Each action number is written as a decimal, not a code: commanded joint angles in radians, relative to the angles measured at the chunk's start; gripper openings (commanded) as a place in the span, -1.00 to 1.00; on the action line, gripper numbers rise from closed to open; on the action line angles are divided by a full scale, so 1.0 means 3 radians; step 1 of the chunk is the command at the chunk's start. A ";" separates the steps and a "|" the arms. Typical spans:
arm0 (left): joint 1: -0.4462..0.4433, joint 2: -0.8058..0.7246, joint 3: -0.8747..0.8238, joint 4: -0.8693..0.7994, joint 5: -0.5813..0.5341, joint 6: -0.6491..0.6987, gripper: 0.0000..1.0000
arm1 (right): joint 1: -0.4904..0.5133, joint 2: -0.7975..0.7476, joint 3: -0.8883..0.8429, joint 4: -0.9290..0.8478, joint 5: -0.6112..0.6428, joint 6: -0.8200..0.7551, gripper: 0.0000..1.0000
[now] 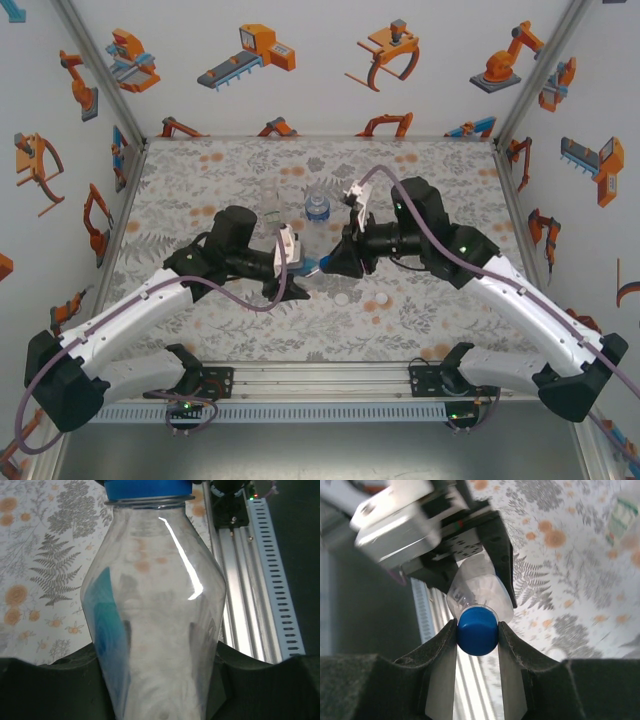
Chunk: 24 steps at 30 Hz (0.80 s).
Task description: Screw on the bottle caps
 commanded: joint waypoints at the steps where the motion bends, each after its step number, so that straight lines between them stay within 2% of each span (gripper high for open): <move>1: -0.0020 0.0001 0.0029 0.0322 -0.0137 0.0002 -1.00 | -0.0006 0.0058 -0.0055 0.0082 0.0871 0.1679 -1.00; 5: -0.0019 0.0038 0.0022 0.0422 -0.0314 -0.0006 -1.00 | -0.0012 0.0150 -0.0141 -0.0064 0.1128 0.3110 -1.00; 7: -0.0019 0.0051 0.0032 0.0425 -0.0336 -0.0010 -1.00 | -0.0012 0.0187 -0.0293 0.0280 0.0979 0.3468 -1.00; 9: -0.0020 0.0051 0.0033 0.0429 -0.0340 -0.0010 -1.00 | -0.0009 0.0221 -0.0350 0.0451 0.0916 0.3613 -1.00; 12: -0.0021 0.0037 0.0022 0.0438 -0.0337 -0.0022 -1.00 | -0.0009 0.0235 -0.0209 0.0300 0.1006 0.3365 -0.95; 14: -0.0020 0.0021 0.0013 0.0412 -0.0336 -0.0019 -1.00 | -0.0009 0.0218 -0.0095 0.0232 0.1039 0.3078 -0.42; 16: -0.0022 0.0002 0.0012 0.0384 -0.0335 -0.0013 -1.00 | -0.0014 0.0187 -0.0001 0.0174 0.1064 0.2766 -0.08; 17: -0.0019 -0.0004 0.0011 0.0361 -0.0333 -0.0007 -1.00 | -0.0014 0.0167 0.0055 0.0130 0.1106 0.2598 0.01; 21: -0.0021 -0.0055 0.0012 0.0320 -0.0321 -0.0024 -1.00 | -0.0019 0.0095 0.0239 0.0036 0.1132 0.1783 0.22; 24: -0.0019 -0.0078 0.0008 0.0285 -0.0264 -0.0030 -1.00 | -0.0019 0.0092 0.0436 -0.0114 0.1044 0.1125 0.23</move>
